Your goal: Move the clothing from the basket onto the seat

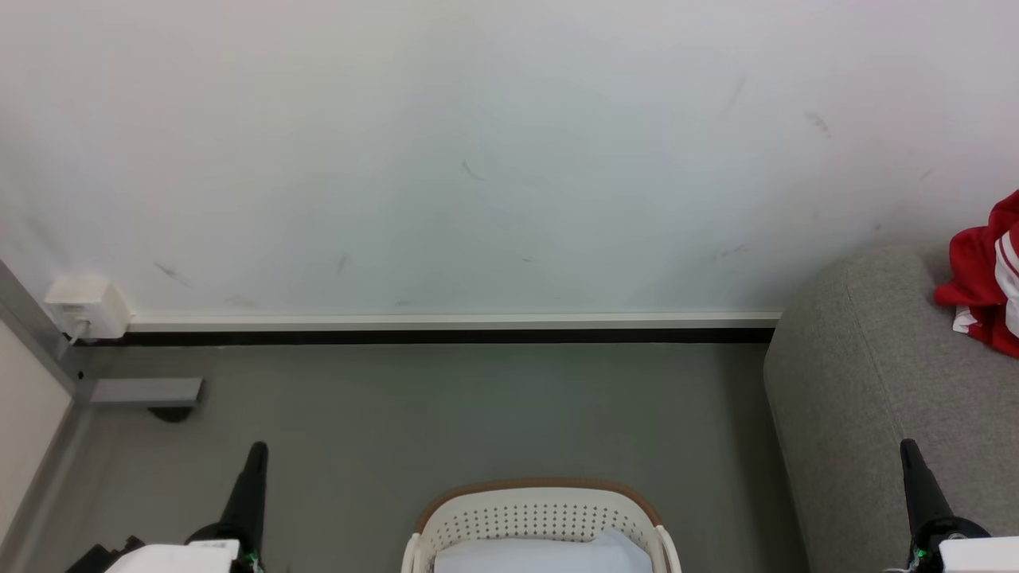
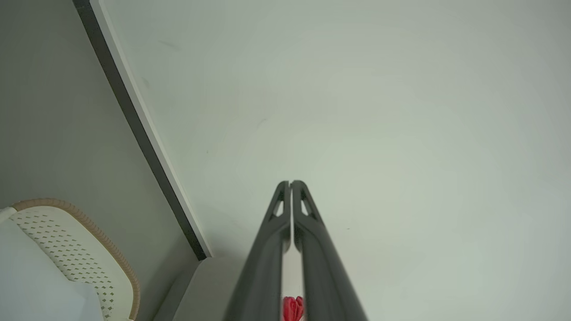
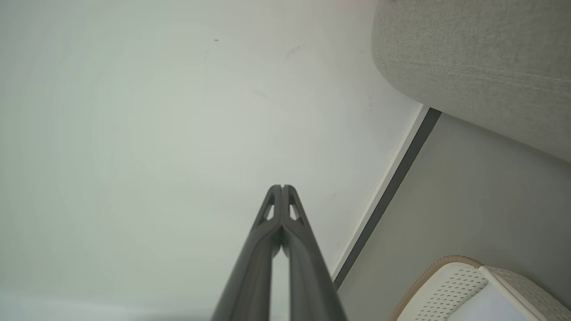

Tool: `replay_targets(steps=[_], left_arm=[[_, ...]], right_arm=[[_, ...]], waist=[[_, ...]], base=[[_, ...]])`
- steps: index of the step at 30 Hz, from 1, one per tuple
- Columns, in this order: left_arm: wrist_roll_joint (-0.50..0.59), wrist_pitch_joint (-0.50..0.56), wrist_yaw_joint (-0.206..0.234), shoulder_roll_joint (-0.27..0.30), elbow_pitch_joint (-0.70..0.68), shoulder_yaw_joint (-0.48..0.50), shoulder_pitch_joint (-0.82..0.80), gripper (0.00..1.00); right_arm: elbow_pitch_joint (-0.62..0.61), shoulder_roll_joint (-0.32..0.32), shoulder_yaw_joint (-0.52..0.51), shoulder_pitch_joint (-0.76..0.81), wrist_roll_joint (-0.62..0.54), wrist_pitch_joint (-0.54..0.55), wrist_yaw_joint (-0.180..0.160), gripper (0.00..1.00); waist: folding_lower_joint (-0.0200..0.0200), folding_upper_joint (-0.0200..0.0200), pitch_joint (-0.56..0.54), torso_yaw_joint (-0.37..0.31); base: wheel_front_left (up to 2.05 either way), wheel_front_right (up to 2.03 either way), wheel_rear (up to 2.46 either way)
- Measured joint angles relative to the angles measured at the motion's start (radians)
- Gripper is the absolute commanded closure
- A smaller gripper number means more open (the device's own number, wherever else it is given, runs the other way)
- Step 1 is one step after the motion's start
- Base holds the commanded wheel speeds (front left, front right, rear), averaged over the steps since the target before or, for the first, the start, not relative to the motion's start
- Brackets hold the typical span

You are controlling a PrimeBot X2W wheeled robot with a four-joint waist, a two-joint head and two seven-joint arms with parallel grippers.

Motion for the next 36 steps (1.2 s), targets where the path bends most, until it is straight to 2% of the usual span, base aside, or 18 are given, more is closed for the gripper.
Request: replay_targets(steps=[21, 36], left_arm=[[-0.143, 0.036, -0.003, 0.002, -0.022, 0.019, -0.018, 1.0], [-0.145, 0.037, -0.003, 0.002, -0.023, 0.019, -0.019, 1.0]], right_arm=[[-0.014, -0.002, -0.007, -0.02, 0.151, 0.038, 0.0, 1.0], [-0.015, -0.002, -0.007, -0.021, 0.156, 0.039, 0.0, 1.0]], waist=[[0.0, 0.0, 0.01, 0.003], [-0.0001, 0.0, 0.01, 0.003]], base=[[0.0, 0.0, 0.0], [0.0, 0.0, 0.0]])
